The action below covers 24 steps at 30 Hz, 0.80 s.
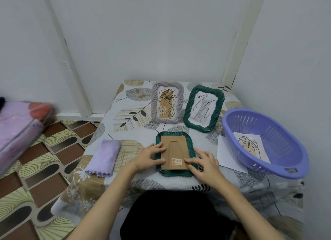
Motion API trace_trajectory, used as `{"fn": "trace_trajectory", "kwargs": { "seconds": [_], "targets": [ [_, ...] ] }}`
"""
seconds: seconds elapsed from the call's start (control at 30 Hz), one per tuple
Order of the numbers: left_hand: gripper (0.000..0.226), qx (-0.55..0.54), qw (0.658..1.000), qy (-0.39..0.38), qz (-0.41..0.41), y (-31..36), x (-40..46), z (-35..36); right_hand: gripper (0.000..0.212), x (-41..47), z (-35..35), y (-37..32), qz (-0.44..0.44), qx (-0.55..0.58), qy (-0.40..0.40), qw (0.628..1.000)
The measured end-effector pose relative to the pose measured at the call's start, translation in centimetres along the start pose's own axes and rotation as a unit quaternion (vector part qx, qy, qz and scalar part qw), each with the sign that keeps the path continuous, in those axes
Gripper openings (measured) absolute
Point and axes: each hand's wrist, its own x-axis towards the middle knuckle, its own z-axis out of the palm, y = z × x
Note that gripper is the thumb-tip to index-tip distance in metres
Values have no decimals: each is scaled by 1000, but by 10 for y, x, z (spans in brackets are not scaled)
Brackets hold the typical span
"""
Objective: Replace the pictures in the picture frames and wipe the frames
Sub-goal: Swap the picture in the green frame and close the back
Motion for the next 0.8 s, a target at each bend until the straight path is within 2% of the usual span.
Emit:
{"fn": "trace_trajectory", "kwargs": {
  "seconds": [0.07, 0.2, 0.37, 0.5, 0.7, 0.8],
  "targets": [
    [59, 1, 1000, 6, 13, -1, -4, 0, 31, 0, 0, 1, 0, -9, -9, 1000],
    [71, 60, 998, -1, 26, 2, -12, 1, 29, -1, 0, -1, 10, -20, -14, 1000],
    [76, 137, 990, -16, 30, 5, -16, 1, 46, -5, -1, -4, 20, -15, -20, 999],
    [75, 183, 982, -5, 54, 4, -19, 6, 33, -3, 0, -2, 12, -31, -21, 999],
    [89, 105, 989, 62, 78, 0, -21, 21, 30, -3, 0, -3, 15, -27, -17, 999],
    [85, 74, 990, 90, 85, -3, -20, 26, 32, -4, 0, -3, 13, -23, -16, 1000]
  ]
}}
